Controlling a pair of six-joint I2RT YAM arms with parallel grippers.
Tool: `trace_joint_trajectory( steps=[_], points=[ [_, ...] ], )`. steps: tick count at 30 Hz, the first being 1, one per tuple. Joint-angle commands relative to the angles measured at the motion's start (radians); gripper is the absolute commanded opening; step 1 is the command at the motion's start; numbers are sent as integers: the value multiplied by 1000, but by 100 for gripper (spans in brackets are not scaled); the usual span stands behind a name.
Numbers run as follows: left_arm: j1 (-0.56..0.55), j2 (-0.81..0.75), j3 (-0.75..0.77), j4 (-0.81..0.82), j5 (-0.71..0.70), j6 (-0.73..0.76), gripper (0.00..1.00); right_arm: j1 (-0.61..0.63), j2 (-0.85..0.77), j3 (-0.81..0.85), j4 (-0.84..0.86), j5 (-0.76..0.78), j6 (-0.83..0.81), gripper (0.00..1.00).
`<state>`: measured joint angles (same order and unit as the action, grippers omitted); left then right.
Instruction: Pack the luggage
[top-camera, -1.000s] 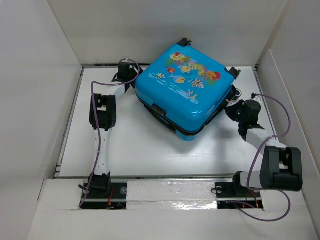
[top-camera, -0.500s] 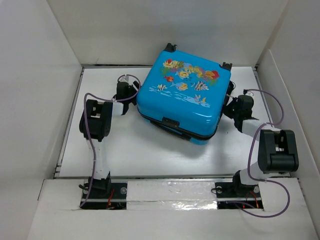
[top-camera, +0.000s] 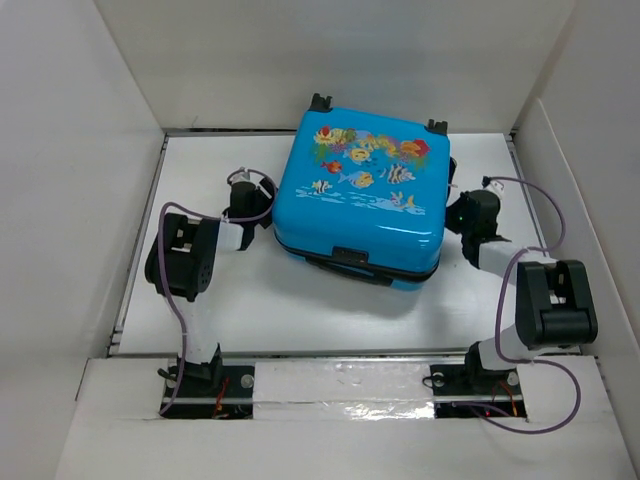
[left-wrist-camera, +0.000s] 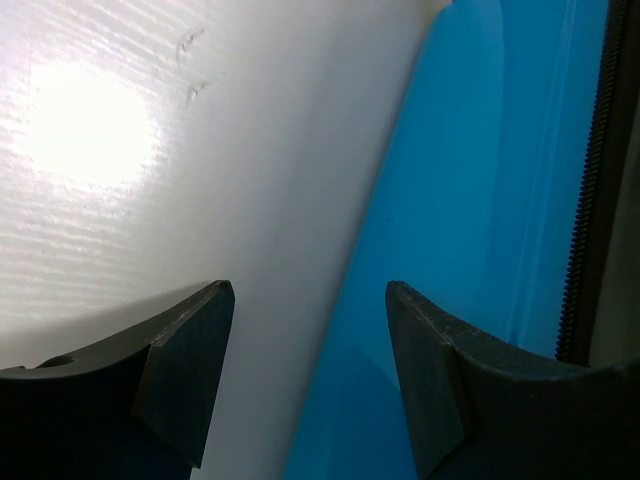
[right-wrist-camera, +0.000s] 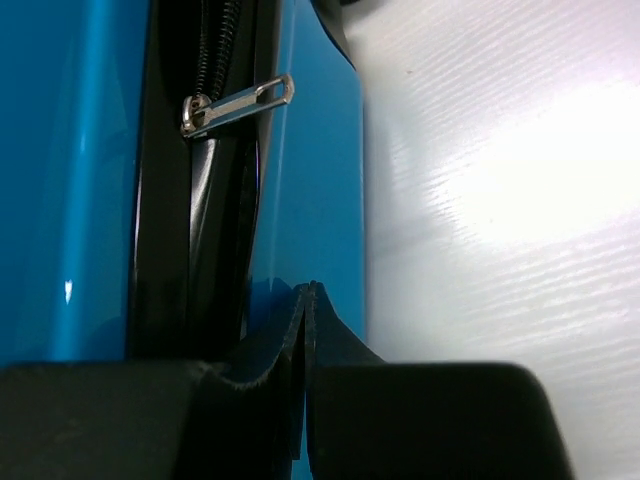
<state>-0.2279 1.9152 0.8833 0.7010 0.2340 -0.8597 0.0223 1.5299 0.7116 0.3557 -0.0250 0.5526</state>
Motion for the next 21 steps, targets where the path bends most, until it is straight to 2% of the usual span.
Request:
trace_joint_trajectory(
  steps=[1,5,8,12,15,18,21],
  points=[
    [-119,-82,158,144,174,-53,62,241,-73,-70,297,-311,300,3],
    [-119,-24,311,81,195,-67,62,345,-112,-95,353,-261,387,4],
    [-91,16,477,-36,194,-45,62,450,-183,-101,313,-175,389,3],
    [-53,4,491,-141,130,10,64,559,-273,-144,269,-87,371,3],
    [1,-2,439,-146,128,16,66,582,-316,-173,209,3,331,4],
    [60,-27,375,-173,96,22,70,529,-379,-222,166,60,287,7],
    [125,-27,358,-250,19,41,73,460,-465,-257,94,66,212,19]
  ],
)
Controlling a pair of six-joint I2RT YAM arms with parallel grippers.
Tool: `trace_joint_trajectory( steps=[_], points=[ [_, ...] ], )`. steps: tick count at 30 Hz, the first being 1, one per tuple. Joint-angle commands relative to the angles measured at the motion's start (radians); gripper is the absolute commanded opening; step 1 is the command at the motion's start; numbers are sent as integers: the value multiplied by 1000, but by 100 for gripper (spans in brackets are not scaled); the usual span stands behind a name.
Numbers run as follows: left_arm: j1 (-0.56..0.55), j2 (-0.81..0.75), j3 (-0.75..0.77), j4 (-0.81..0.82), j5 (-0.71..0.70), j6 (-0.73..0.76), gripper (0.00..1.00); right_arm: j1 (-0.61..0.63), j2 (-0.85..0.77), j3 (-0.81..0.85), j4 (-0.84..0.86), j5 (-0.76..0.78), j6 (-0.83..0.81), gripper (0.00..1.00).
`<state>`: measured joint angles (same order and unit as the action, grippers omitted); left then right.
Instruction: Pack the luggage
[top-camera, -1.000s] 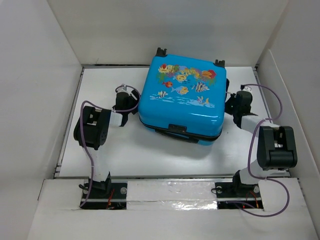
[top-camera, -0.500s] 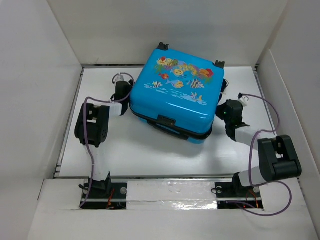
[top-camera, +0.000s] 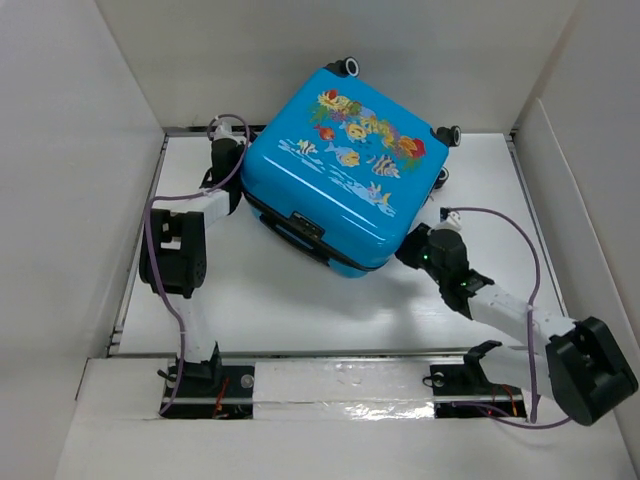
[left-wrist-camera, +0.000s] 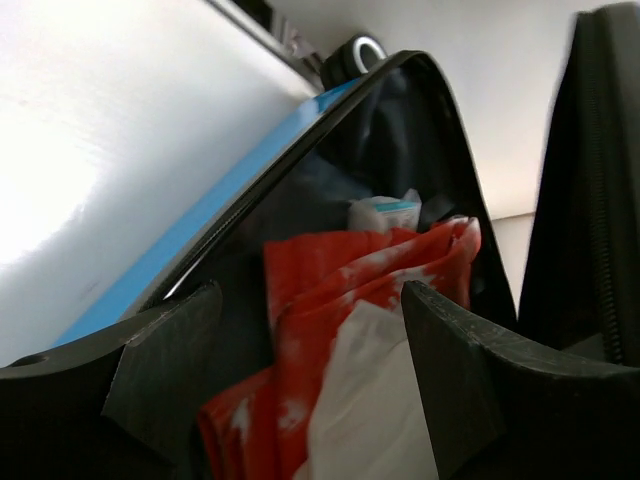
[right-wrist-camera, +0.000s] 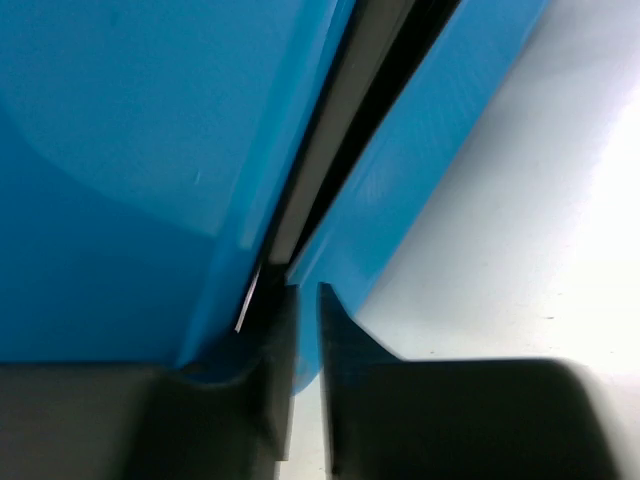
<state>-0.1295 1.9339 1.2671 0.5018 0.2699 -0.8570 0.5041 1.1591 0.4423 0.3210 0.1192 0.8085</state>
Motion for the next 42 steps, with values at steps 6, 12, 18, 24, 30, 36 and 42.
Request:
trace_joint_trajectory(
  steps=[6,12,18,24,30,36,42],
  points=[
    [111,43,29,-72,35,10,71,-99,-151,32,-22,-156,-157,29],
    [111,111,153,-156,64,44,71,-99,-98,88,-46,-233,-178,30],
    [100,201,286,-355,-20,159,72,-99,-139,55,-22,-228,-170,32],
    [110,169,315,-496,-407,263,72,-99,-203,47,-71,-197,-193,32],
    [110,-46,181,-392,-630,300,72,-99,-240,35,-71,-173,-201,32],
    [122,-136,159,-270,-396,294,70,-108,-237,42,-65,-188,-212,31],
    [136,-12,335,-447,-356,282,61,-127,-249,35,-83,-202,-220,31]
  ],
)
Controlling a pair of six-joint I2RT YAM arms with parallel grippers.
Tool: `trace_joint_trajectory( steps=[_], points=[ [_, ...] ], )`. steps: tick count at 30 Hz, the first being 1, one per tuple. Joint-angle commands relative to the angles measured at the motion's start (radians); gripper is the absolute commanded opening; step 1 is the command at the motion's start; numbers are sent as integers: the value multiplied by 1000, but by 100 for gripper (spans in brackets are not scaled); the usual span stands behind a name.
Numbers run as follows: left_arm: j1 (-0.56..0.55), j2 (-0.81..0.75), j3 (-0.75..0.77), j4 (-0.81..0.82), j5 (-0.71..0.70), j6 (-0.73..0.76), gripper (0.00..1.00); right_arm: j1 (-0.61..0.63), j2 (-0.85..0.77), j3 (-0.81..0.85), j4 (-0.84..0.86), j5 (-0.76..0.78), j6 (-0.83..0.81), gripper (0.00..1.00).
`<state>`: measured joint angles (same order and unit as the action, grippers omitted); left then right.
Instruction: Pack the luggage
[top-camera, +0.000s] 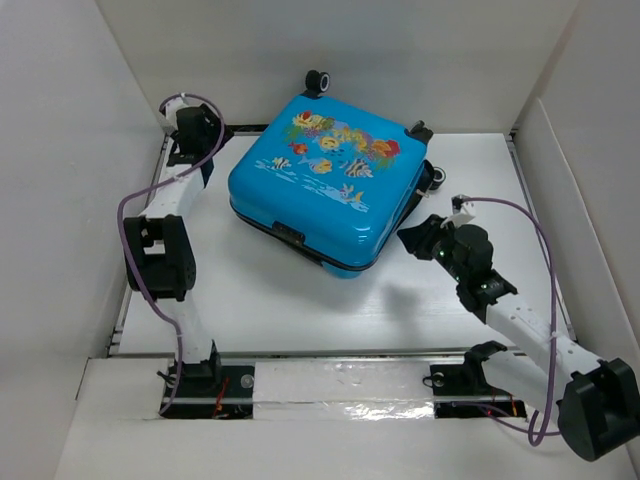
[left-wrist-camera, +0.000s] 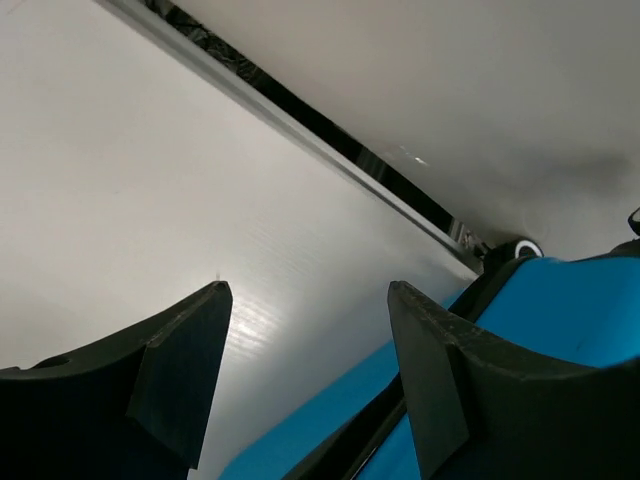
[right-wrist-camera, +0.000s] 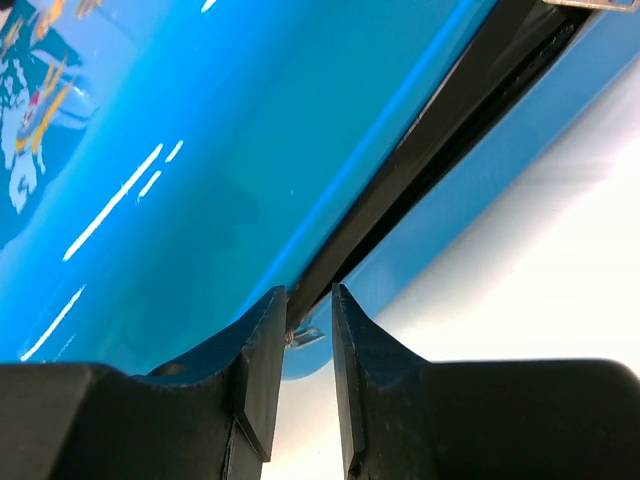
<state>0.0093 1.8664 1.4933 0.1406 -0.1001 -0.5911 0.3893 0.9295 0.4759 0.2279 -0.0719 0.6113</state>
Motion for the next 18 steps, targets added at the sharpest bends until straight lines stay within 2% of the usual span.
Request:
trace_joint_trajectory(
  steps=[1,2,5,8,9,10,11,12,13,14,16,18],
  points=[
    [24,77,132,-116,19,10,61,-12,-32,-5,8,-14,-22,31],
    [40,94,139,-131,45,2,62,-21,-38,-8,7,-16,-24,31],
    [78,41,6,-24,92,-48,61,-21,-58,-19,7,-20,-24,31],
    [78,-87,-200,75,76,-175,59,-21,-73,-17,7,-22,-27,25],
    [78,-169,-337,164,86,-217,57,-21,-78,-13,2,-23,-33,21],
    [78,-211,-413,210,86,-301,53,-21,-87,-10,-21,-25,-35,14],
    [78,-252,-482,261,92,-338,43,-21,-109,-3,-35,-22,-36,12],
    [78,-322,-599,328,94,-370,39,-21,-119,-3,-45,-20,-39,11],
    [78,-351,-652,349,91,-412,30,-21,-129,-5,-47,-17,-41,10],
    [78,-380,-698,369,88,-426,13,-21,-133,-10,-35,-22,-39,10],
    [55,-449,-830,416,83,-440,1,-21,-127,-20,-9,-28,-39,10],
    [17,-492,-928,447,83,-431,0,-21,-107,-17,-7,-43,-39,11]
  ],
)
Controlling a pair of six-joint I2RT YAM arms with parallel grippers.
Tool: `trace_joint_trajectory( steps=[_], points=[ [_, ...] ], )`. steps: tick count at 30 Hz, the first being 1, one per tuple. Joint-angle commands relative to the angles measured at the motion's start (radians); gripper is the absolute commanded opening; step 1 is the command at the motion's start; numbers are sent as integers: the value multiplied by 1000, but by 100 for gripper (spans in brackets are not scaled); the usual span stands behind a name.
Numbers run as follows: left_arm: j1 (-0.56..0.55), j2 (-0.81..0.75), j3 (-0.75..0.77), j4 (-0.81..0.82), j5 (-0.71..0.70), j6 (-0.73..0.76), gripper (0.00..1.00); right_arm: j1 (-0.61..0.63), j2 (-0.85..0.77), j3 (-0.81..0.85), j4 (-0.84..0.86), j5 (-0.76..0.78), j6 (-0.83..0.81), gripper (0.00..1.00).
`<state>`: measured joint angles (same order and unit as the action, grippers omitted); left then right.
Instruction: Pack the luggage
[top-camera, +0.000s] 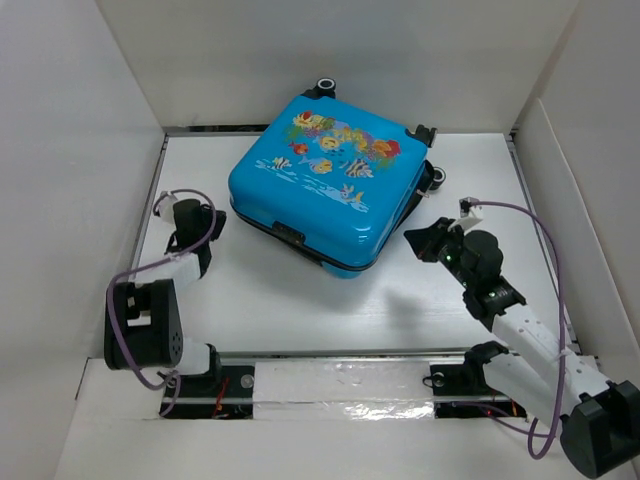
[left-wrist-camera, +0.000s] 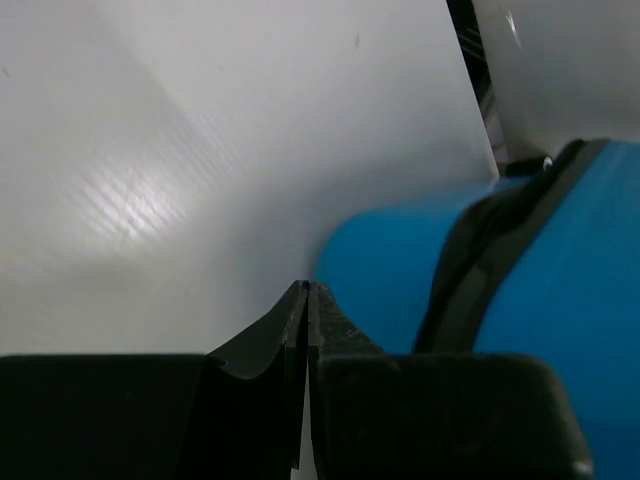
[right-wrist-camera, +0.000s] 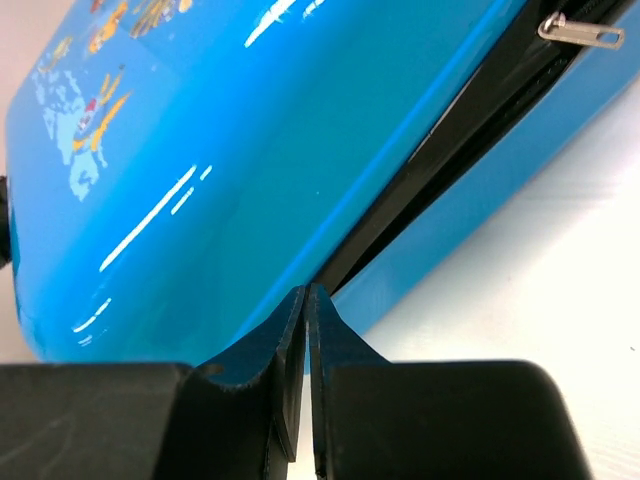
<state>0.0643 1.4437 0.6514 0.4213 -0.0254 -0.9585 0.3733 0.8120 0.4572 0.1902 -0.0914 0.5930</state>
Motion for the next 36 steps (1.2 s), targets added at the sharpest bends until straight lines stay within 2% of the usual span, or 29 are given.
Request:
trace_joint_trajectory(
  steps=[1,2,5,8,12,17,21,27,36],
  points=[
    [-38,-71,-114,187,19,-50,0,-5,15,3,28,-27,-21,11],
    [-38,-65,-128,198,72,-25,0,-5,21,5,29,-40,-21,11],
    [-60,-16,-127,192,119,15,0,-5,32,6,37,-59,-24,12],
    [-93,53,-76,157,81,46,0,-5,27,6,41,-65,-21,12],
    [-93,174,26,131,87,43,0,-5,9,3,31,-62,-22,13],
    [-93,251,125,86,81,38,0,-5,-7,-6,26,-57,-19,14],
    [-93,313,226,-27,27,23,0,4,-5,-3,29,-59,-16,14],
    [-104,325,229,-23,-33,9,0,4,-7,-6,31,-50,-18,14],
    [-113,238,287,-67,1,40,0,4,4,-6,38,-59,-18,14]
  ],
)
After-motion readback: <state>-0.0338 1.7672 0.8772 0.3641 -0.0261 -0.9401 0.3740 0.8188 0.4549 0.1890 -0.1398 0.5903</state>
